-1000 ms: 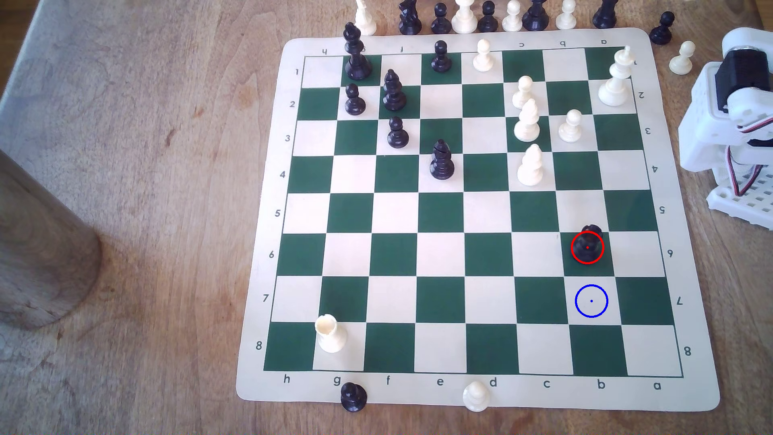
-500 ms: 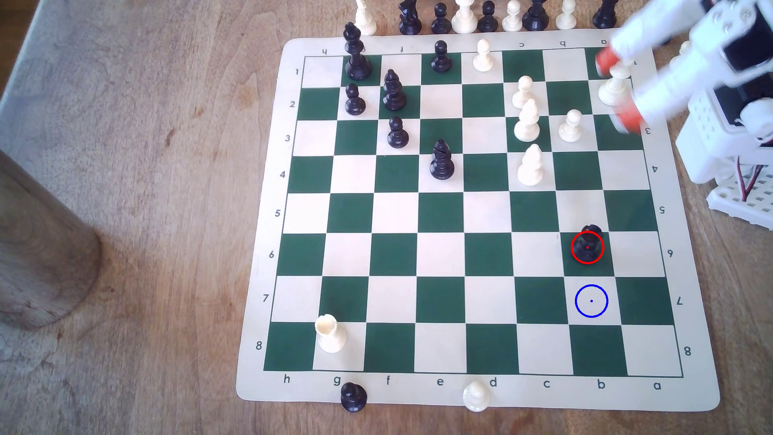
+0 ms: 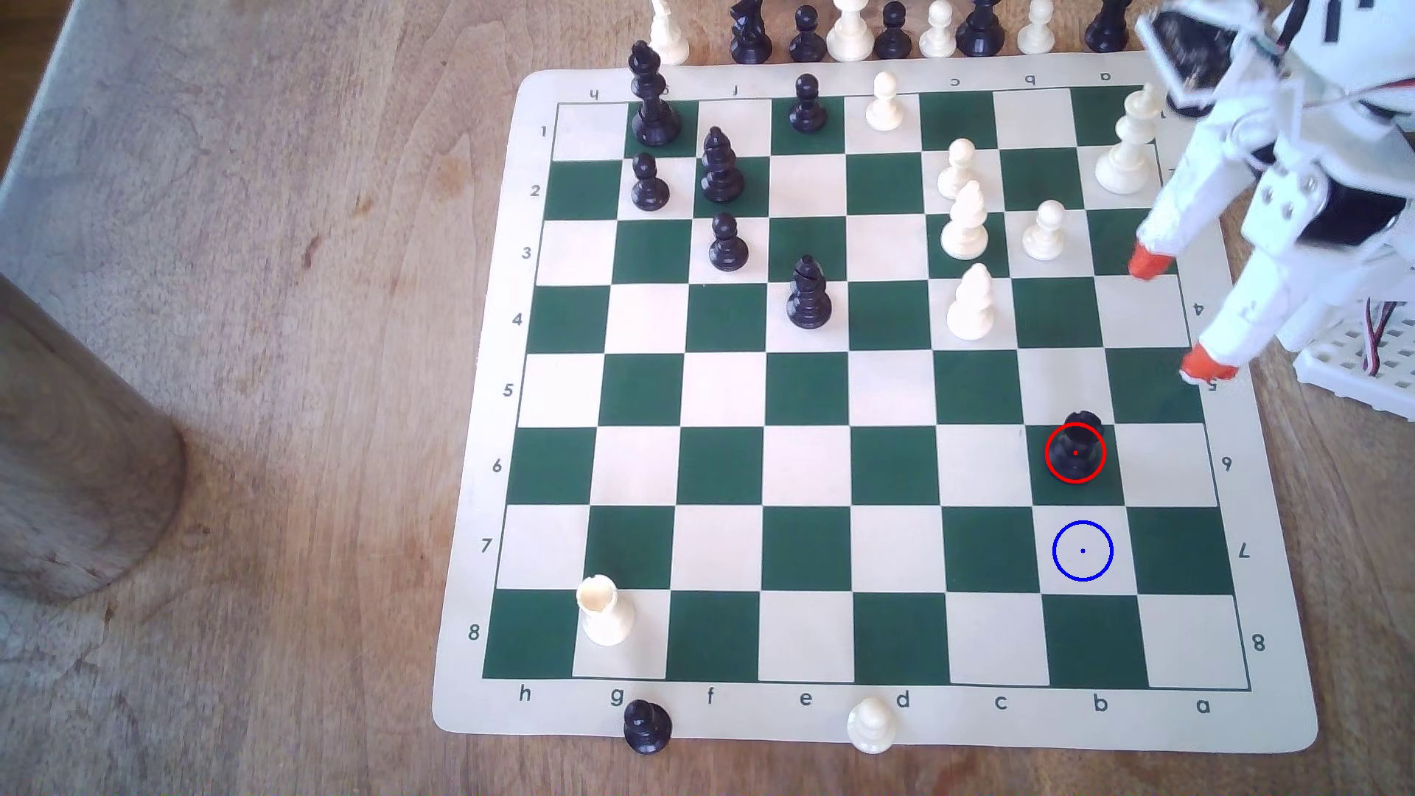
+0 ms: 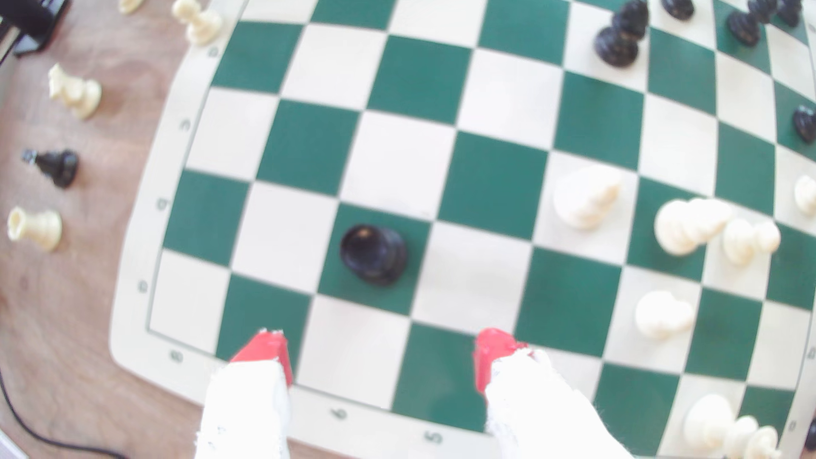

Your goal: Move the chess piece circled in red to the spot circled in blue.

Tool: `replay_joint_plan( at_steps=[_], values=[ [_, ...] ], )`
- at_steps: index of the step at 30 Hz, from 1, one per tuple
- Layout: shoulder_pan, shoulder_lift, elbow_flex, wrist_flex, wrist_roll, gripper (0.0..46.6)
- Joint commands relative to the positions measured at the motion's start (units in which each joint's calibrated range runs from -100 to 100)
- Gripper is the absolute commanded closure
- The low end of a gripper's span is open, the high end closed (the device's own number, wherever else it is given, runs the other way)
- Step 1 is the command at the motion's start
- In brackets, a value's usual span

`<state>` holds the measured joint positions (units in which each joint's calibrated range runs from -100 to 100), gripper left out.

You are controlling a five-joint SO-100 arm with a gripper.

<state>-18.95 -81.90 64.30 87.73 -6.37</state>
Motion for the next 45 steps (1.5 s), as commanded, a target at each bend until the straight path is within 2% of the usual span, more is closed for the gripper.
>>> replay_joint_plan(
  at_steps=[1, 6, 11, 16, 20, 27, 36, 39, 43, 45],
  values=[
    [-2.67, 4.65, 0.79, -1.9, -1.12, 23.5],
    [-5.33, 12.12, 5.96, -11.4, -1.81, 23.7],
    [-5.41, 15.52, 7.86, -15.17, -2.0, 23.4],
    [-5.02, 17.56, 9.68, -18.85, -2.25, 26.0],
    [-5.26, 19.25, 9.95, -23.03, -3.03, 27.8],
    [-6.43, 22.73, 9.77, -28.6, -4.4, 28.1],
    [-6.66, 25.28, 9.95, -31.46, -4.74, 28.7],
    [-6.82, 25.28, 9.95, -32.2, -4.84, 33.9],
    [-6.82, 25.96, 9.95, -32.86, -4.88, 44.5],
    [-6.82, 26.13, 9.95, -33.02, -4.88, 46.4]
  ],
)
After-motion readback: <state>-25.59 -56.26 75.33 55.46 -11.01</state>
